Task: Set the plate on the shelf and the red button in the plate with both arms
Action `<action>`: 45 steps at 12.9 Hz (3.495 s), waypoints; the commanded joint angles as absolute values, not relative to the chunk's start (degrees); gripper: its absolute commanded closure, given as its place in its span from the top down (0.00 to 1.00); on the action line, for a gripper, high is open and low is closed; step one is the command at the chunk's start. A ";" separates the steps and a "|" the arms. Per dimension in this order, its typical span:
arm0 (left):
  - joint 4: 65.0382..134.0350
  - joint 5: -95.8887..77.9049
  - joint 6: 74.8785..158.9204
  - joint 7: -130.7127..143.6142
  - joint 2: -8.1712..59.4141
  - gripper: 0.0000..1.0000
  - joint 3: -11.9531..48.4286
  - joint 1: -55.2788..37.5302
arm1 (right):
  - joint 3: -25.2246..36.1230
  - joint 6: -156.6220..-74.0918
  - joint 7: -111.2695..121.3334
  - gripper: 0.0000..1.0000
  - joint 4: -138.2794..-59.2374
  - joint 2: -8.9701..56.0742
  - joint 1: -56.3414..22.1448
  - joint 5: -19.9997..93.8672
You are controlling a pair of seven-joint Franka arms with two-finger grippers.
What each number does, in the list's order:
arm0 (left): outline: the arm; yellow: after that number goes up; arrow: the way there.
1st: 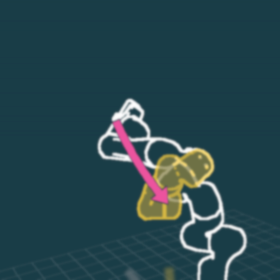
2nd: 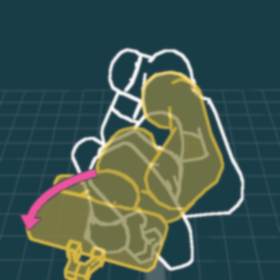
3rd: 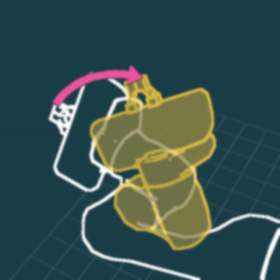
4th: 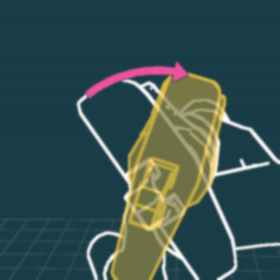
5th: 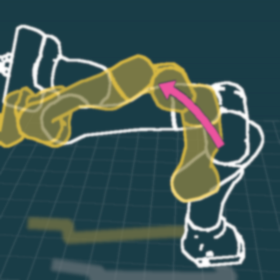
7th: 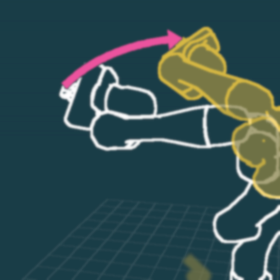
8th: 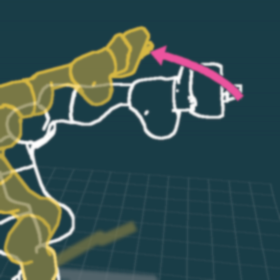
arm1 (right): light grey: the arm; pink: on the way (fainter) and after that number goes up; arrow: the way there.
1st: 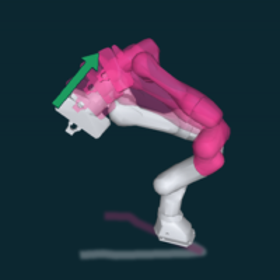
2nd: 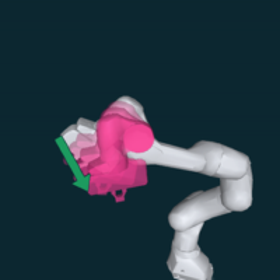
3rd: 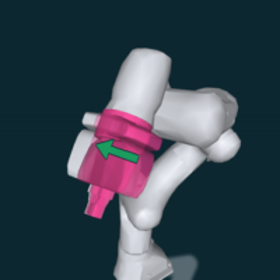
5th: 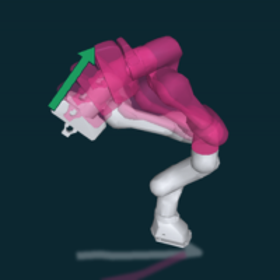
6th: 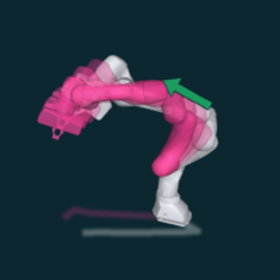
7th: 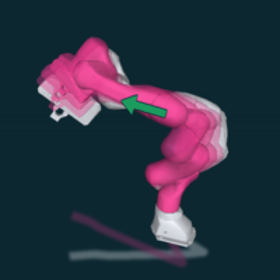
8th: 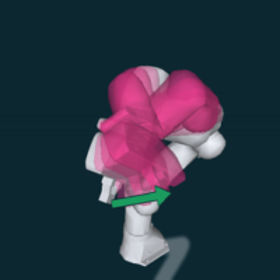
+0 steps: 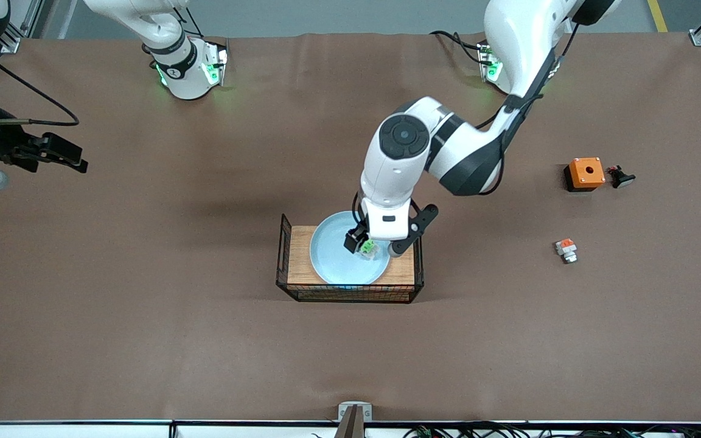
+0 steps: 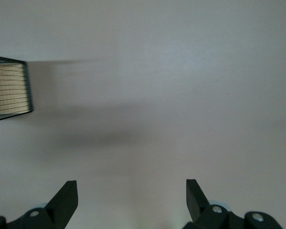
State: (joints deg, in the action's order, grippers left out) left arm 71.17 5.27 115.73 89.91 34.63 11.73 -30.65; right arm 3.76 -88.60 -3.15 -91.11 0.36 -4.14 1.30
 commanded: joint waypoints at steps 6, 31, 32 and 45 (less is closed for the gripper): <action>74.35 5.54 106.90 77.39 19.08 1.00 11.95 -17.07 | 2.72 -86.66 -2.64 1.00 -86.31 -0.44 -2.72 -0.53; 81.91 4.31 84.46 8.26 3.43 1.00 7.76 0.37 | 2.55 -86.75 -2.73 1.00 -85.34 -0.09 -2.90 -0.62; 82.44 2.13 84.46 7.30 2.64 0.99 4.60 -1.56 | 2.55 -86.75 -3.16 1.00 -85.34 -0.09 -3.16 -0.70; 91.23 1.05 87.28 5.97 -4.57 1.00 1.93 -4.04 | 2.55 -87.01 -3.08 1.00 -85.25 -0.09 -2.90 -0.26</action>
